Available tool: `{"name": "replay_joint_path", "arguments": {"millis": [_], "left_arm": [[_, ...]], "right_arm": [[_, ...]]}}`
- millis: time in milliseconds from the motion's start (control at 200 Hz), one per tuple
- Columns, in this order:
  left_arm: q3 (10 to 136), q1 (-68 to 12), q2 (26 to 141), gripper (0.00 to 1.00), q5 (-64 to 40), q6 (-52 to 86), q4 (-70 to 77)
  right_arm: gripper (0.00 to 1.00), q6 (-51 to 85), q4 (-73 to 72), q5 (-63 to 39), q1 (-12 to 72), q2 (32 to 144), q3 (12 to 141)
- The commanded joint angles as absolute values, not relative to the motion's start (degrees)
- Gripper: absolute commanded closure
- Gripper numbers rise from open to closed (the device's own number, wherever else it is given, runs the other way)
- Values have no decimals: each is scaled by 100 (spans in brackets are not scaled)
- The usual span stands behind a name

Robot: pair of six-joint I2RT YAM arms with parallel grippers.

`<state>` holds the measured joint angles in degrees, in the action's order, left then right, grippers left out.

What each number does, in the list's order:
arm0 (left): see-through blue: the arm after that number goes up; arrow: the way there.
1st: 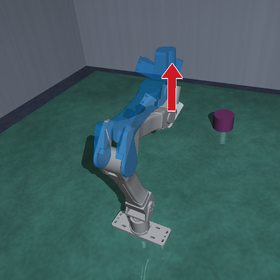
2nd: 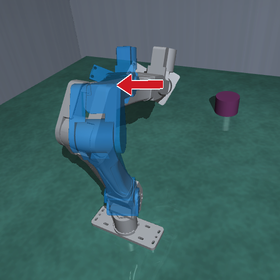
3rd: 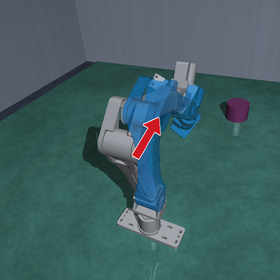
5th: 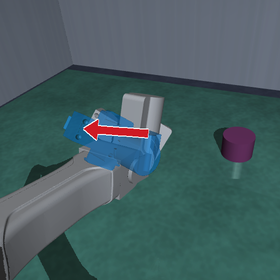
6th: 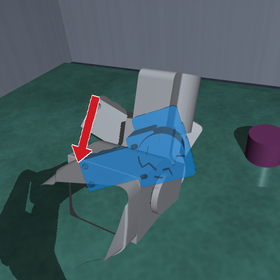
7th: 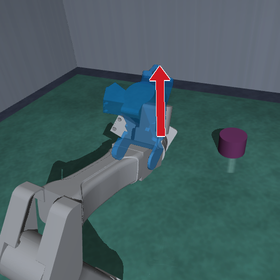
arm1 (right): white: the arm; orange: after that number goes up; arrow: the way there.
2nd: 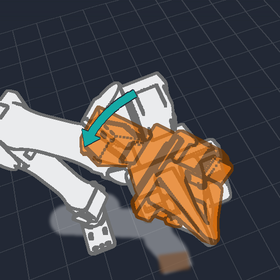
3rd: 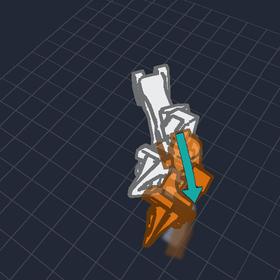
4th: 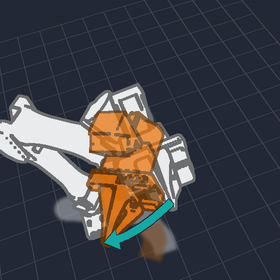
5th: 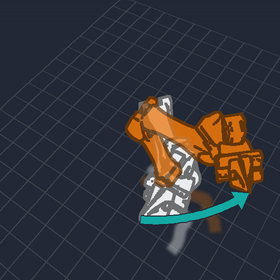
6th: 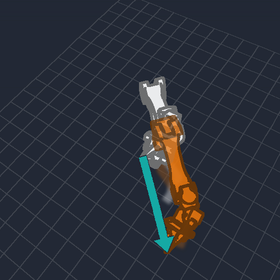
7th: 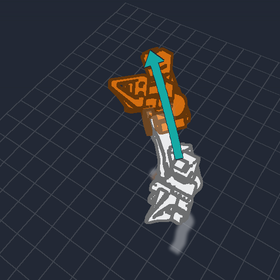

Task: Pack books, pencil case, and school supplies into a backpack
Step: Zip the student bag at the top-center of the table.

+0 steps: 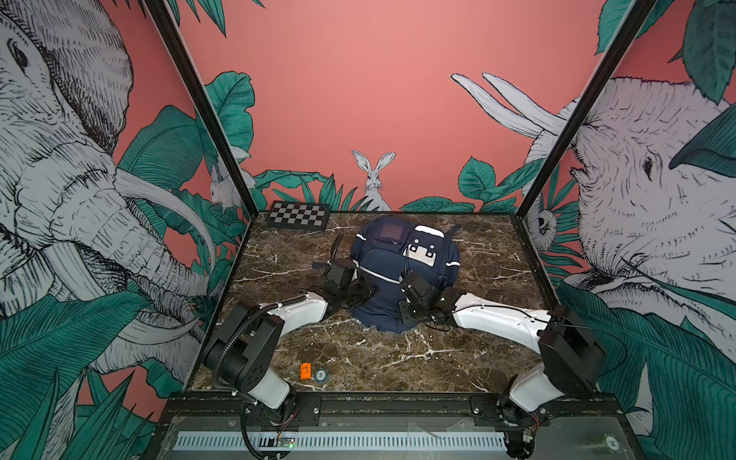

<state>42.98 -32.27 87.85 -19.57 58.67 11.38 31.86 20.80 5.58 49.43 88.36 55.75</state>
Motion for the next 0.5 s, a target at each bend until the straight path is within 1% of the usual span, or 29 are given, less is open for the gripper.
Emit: {"name": "replay_joint_path", "arguments": {"millis": [0,195,285,380,495], "left_arm": [[4431,-3161,8396,100,-1611,5406,844],[4361,-2909,8339,100,-1670,5328,889],[4322,-2798,8276,100,-1721,5291,871],[4331,-2777,8237,100,-1778,5204,806],[4269,-2777,8306,100,-1911,5185,914]], "right_arm": [[100,3000,2645,850,4781,8413,5478],[100,2764,2990,838,4230,8008,5129],[100,2626,2995,750,3830,8016,5034],[100,2499,2700,527,3420,8070,4991],[100,2452,2464,324,3103,8354,5336]]}}
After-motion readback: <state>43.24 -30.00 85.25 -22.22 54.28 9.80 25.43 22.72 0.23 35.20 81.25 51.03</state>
